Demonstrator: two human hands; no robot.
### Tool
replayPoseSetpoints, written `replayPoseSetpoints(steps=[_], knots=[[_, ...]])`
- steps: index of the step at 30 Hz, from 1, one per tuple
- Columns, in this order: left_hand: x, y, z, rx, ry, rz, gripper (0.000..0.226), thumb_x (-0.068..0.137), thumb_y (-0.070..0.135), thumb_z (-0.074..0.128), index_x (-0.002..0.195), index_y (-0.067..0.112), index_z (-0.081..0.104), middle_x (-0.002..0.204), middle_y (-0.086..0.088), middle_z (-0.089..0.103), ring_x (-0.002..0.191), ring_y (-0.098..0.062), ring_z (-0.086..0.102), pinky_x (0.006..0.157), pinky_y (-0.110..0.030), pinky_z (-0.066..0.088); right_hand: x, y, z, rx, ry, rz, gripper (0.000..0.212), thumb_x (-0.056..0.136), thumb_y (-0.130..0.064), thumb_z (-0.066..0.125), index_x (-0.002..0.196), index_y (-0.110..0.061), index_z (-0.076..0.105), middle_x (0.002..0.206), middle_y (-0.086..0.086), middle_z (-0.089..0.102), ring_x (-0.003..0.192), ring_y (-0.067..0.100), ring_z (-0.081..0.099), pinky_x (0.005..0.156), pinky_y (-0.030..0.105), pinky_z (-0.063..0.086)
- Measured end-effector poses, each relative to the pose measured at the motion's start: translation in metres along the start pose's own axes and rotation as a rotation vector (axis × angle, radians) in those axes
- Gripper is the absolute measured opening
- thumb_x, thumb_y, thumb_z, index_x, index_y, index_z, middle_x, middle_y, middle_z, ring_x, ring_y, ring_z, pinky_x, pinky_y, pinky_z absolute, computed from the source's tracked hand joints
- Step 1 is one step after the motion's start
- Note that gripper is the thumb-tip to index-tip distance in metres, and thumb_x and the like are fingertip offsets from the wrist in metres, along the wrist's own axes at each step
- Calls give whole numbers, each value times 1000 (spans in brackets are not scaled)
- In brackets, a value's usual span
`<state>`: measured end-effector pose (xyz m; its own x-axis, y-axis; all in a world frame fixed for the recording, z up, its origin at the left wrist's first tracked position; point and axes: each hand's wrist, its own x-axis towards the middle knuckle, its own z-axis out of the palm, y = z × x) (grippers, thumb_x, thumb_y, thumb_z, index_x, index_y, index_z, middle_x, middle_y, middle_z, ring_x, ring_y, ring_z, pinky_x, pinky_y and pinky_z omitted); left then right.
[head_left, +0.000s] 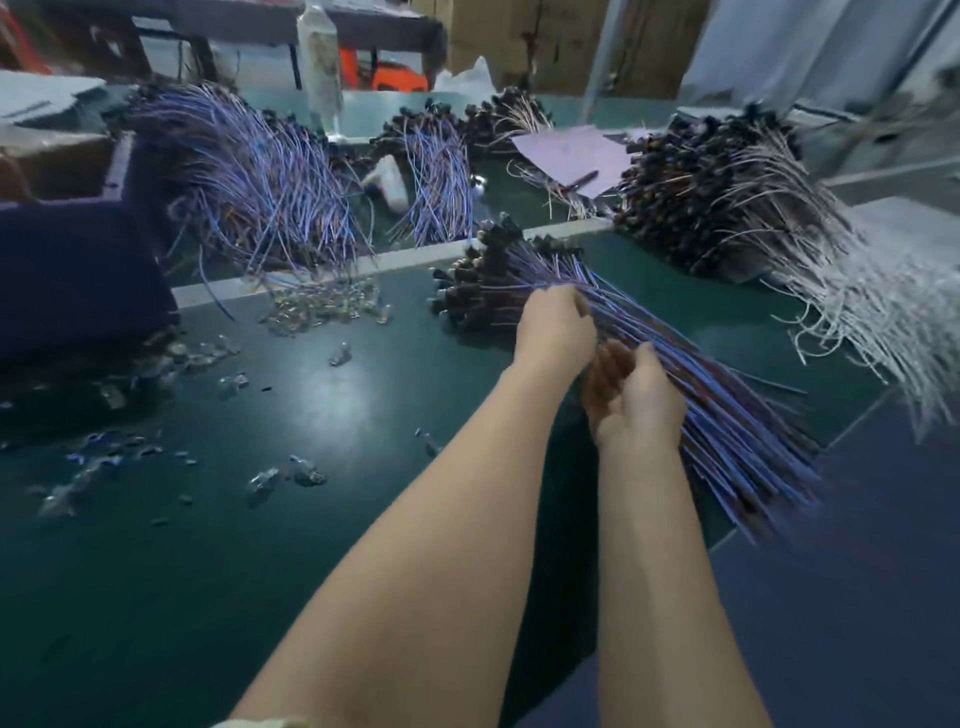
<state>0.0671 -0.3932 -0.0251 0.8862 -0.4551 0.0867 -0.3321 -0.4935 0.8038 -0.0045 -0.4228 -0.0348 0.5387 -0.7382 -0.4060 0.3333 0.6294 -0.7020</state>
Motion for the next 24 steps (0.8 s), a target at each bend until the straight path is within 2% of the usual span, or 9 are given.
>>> replayPoseSetpoints(steps=[4, 7, 9, 13, 15, 18, 20, 22, 24], knots=[[-1, -16, 3, -58, -54, -74, 26, 91, 13, 54, 115, 13, 65, 120, -8, 64, 112, -24, 57, 91, -25, 42, 4, 4, 2, 58, -7, 0, 22, 99, -16, 40, 88, -6, 56, 80, 4, 63, 67, 12, 64, 64, 20, 53], [-6, -16, -6, -129, -5, -76, 31, 92, 10, 48, 118, 18, 62, 121, -8, 62, 108, -25, 60, 93, -26, 45, 2, 6, 6, 44, 6, -17, 16, 98, -13, 40, 104, -4, 52, 89, 6, 62, 78, 14, 62, 78, 25, 52], [-10, -15, -15, -139, 39, -69, 27, 93, 13, 47, 114, 19, 62, 116, -10, 64, 102, -28, 62, 92, -32, 49, -5, 8, 12, 42, -7, -12, 16, 98, -11, 40, 103, -5, 54, 86, 5, 63, 75, 14, 62, 75, 23, 53], [-25, -20, -53, -115, 257, -29, 18, 93, 22, 49, 104, 16, 62, 102, -7, 67, 95, -26, 60, 82, -32, 48, -31, 21, 34, 7, -103, 11, 20, 96, -8, 42, 84, -11, 58, 63, 0, 65, 52, 8, 61, 53, 17, 52], [-37, -28, -78, -189, 353, -28, 17, 94, 24, 49, 101, 15, 62, 89, -3, 66, 86, -21, 59, 73, -28, 47, -49, 35, 50, -38, -202, 9, 23, 95, -6, 42, 80, -11, 58, 50, -5, 62, 45, 6, 59, 48, 17, 49], [-63, -45, -122, -363, 491, -40, 11, 95, 20, 49, 93, 17, 60, 73, 8, 58, 69, -7, 56, 59, -15, 43, -82, 65, 76, -131, -371, -2, 24, 94, -2, 42, 78, -11, 58, 46, -6, 61, 43, 5, 58, 44, 15, 45], [-83, -62, -151, -451, 589, -74, 10, 94, 16, 49, 92, 16, 59, 78, 3, 60, 75, -13, 60, 71, -26, 52, -107, 91, 91, -196, -476, 5, 22, 92, 1, 42, 80, -10, 58, 47, -6, 61, 42, 4, 58, 43, 14, 44], [-103, -80, -180, -524, 712, -132, 11, 93, 12, 49, 91, 14, 60, 83, -3, 62, 83, -22, 61, 84, -39, 53, -135, 119, 103, -275, -592, 14, 20, 92, 3, 42, 84, -7, 58, 53, -3, 63, 43, 3, 58, 43, 14, 44], [-124, -100, -209, -584, 852, -189, 11, 93, 11, 49, 92, 13, 60, 81, -1, 60, 84, -23, 61, 87, -43, 53, -161, 148, 112, -410, -725, -1, 19, 91, 4, 42, 92, -3, 60, 65, 3, 63, 48, 4, 58, 46, 16, 45]])
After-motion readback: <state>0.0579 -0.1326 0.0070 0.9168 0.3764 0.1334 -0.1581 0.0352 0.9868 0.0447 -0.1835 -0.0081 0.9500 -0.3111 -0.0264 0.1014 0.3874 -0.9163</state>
